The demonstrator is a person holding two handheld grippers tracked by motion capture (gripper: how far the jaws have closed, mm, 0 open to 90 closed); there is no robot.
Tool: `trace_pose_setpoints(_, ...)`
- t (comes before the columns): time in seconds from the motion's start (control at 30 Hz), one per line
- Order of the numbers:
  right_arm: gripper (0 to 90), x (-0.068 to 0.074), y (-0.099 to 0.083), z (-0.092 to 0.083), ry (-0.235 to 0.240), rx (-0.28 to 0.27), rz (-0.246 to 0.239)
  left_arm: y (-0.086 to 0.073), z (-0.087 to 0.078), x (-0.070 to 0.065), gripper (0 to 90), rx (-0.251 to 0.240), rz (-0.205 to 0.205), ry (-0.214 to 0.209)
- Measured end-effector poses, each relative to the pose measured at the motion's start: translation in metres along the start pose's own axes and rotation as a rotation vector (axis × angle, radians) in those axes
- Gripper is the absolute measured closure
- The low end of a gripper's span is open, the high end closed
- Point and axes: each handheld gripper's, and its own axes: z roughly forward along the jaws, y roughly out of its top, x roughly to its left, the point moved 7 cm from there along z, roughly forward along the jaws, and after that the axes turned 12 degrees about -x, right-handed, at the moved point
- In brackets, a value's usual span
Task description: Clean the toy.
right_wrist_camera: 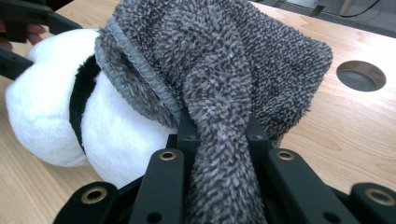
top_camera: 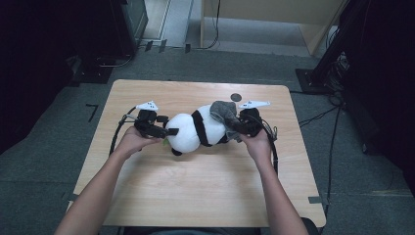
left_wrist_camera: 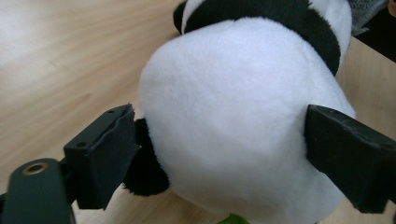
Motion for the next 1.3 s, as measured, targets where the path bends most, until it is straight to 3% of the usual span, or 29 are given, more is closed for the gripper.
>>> trace_pose_setpoints(0.1, 76.4, 0.002, 0.000, 0.002, 0.019, -0.004, -0.004, -0.008, 0.005, -0.007, 0.2, 0.042, 0.041, -0.045)
trace_pose_setpoints(0.2, 76.4, 0.006, 0.000, 0.004, 0.023, -0.010, -0.028, -0.018, 0.011, -0.022, 0.0, 0.076, 0.085, -0.138)
trace_pose_setpoints(0.23, 76.4, 0.007, 0.000, 0.004, 0.023, -0.011, -0.033, -0.019, 0.012, -0.025, 0.0, 0.071, 0.095, -0.148)
trace_pose_setpoints(0.33, 76.5, 0.009, 0.000, 0.006, 0.014, -0.016, -0.050, -0.023, 0.011, -0.028, 0.0, 0.032, 0.074, -0.156)
trace_pose_setpoints(0.4, 76.6, 0.010, 0.001, 0.007, 0.013, -0.024, -0.045, -0.026, 0.011, -0.031, 0.0, 0.033, 0.066, -0.165)
trace_pose_setpoints(0.47, 76.8, 0.012, 0.001, 0.009, 0.002, -0.036, -0.059, -0.027, 0.011, -0.034, 4.0, 0.051, 0.067, -0.145)
trace_pose_setpoints(0.53, 76.9, 0.014, 0.002, 0.012, -0.024, -0.048, -0.076, -0.028, 0.009, -0.035, 11.5, 0.058, 0.042, -0.127)
trace_pose_setpoints(0.63, 76.6, 0.014, 0.004, 0.014, -0.051, -0.066, -0.094, -0.028, 0.004, -0.036, 28.8, 0.037, 0.009, -0.103)
trace_pose_setpoints(0.7, 76.5, 0.012, 0.006, 0.012, -0.065, -0.077, -0.086, -0.026, 0.002, -0.038, 40.5, 0.043, -0.009, -0.094)
trace_pose_setpoints(0.8, 76.4, 0.009, 0.011, 0.003, -0.081, -0.097, -0.073, -0.020, 0.000, -0.043, 48.7, 0.043, -0.013, -0.071)
trace_pose_setpoints(0.93, 76.4, 0.011, 0.019, -0.013, -0.071, -0.123, -0.051, -0.011, -0.002, -0.047, 53.1, 0.005, -0.050, -0.051)
trace_pose_setpoints(1.03, 76.4, 0.021, 0.024, -0.022, -0.055, -0.140, -0.055, -0.003, -0.004, -0.048, 53.2, -0.042, -0.075, -0.002)
trace_pose_setpoints(1.17, 76.4, 0.042, 0.029, -0.025, -0.002, -0.164, -0.066, 0.006, -0.008, -0.048, 53.0, -0.114, -0.142, 0.019)
trace_pose_setpoints(1.3, 76.4, 0.071, 0.026, -0.020, 0.060, -0.151, -0.082, 0.011, -0.009, -0.051, 52.8, -0.138, -0.159, 0.035)
